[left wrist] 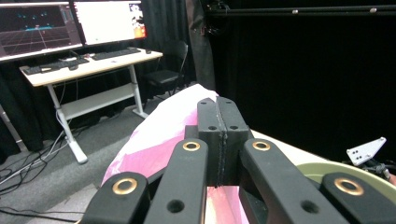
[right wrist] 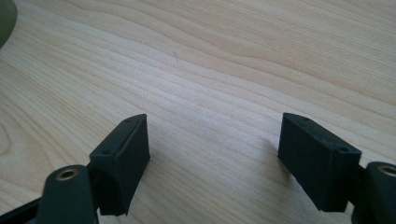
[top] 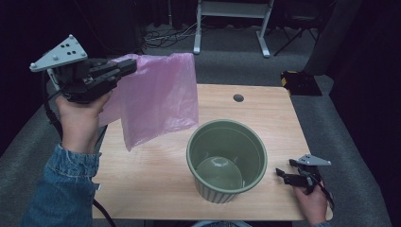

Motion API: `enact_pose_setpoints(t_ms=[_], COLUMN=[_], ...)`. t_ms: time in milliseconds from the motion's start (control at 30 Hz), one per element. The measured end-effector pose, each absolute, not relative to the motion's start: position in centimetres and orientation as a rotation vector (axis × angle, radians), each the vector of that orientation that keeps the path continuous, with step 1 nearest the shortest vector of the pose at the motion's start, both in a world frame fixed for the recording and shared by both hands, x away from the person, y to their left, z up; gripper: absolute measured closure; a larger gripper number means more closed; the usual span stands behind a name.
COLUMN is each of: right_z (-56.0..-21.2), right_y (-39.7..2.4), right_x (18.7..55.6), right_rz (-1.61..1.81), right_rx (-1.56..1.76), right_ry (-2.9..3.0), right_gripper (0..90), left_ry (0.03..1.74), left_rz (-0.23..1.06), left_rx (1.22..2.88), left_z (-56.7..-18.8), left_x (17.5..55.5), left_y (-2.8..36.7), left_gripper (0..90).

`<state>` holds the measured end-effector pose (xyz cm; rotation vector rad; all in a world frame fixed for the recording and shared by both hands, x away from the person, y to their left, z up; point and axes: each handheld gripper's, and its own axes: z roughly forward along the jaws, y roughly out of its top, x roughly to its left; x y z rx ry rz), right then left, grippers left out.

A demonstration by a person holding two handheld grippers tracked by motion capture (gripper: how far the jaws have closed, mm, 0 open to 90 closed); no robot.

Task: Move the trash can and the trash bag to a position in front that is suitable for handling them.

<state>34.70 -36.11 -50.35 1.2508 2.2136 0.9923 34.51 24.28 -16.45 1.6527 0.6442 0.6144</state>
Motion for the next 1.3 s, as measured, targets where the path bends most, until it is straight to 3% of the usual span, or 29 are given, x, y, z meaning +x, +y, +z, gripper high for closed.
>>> enact_pose_setpoints(t_ms=[433,1300], right_z=[-50.3,-50.3], right_y=[-36.1,-36.1], right_x=[34.7,34.7], right_rz=[0.992,0.992], right_rx=[1.251,1.248], right_ry=[2.214,2.216], right_gripper=[25.0,25.0], left_ry=[0.596,0.403], left_rz=[0.548,0.370], left_rx=[1.646,1.725], left_z=[-15.6,-17.5], left_x=[34.0,34.7], left_y=[24.0,15.5], left_gripper=[89.7,89.7])
